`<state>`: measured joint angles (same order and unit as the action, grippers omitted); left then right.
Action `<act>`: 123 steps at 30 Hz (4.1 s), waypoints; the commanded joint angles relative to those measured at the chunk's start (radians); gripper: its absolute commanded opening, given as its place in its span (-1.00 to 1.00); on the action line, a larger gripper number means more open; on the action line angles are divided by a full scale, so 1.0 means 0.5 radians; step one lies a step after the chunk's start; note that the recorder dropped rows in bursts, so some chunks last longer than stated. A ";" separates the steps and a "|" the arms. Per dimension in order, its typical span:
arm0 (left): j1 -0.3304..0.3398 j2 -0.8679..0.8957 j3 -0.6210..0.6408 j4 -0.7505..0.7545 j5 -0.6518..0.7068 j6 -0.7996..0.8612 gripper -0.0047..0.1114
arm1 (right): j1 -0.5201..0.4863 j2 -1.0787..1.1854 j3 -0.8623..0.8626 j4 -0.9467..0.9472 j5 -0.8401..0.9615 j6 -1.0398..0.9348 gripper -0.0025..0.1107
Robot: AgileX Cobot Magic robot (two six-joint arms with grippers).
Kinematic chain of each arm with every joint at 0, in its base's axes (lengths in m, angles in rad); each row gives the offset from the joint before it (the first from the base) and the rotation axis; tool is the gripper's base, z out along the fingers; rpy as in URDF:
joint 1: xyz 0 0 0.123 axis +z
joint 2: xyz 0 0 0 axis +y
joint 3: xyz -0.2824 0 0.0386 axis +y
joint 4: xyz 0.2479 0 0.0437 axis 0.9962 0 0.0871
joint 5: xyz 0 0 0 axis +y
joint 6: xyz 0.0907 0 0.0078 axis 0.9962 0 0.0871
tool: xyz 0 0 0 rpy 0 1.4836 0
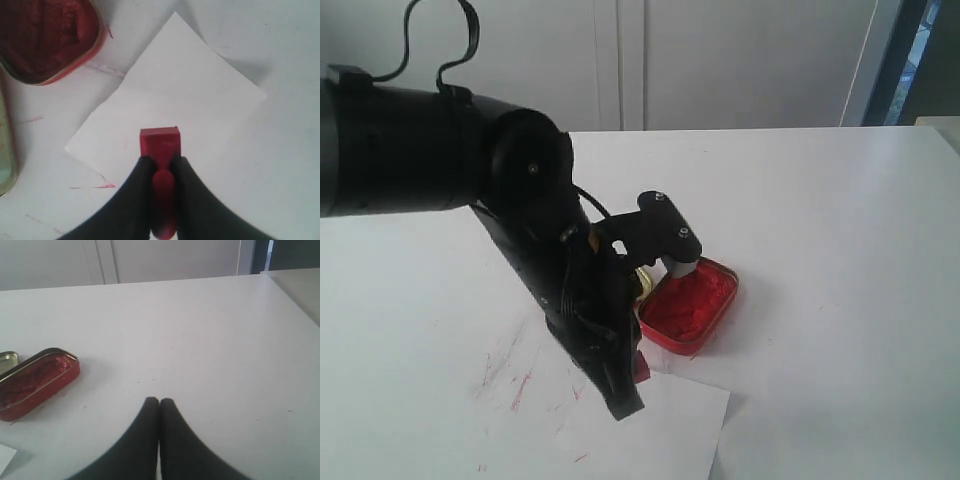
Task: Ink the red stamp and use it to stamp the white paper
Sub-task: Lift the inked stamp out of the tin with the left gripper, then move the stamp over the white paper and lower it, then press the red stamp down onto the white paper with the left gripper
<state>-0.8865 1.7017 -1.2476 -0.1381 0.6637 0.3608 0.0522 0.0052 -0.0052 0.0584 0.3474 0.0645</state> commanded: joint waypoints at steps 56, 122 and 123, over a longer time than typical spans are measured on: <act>-0.011 0.650 0.029 -0.077 -0.214 -0.015 -0.92 | -0.007 -0.010 0.010 -0.013 -0.014 0.002 -0.96; -0.007 0.417 -0.066 -0.011 0.071 0.065 -0.92 | -0.007 -0.010 0.010 -0.013 -0.014 0.043 -0.96; -0.007 0.407 -0.066 -0.011 0.066 0.065 -0.92 | -0.007 -0.010 0.010 -0.013 -0.014 0.043 -0.96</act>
<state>-0.8841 1.9175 -1.2932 -0.1496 0.6569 0.3893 0.0522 0.0052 -0.0052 0.0584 0.3474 0.0830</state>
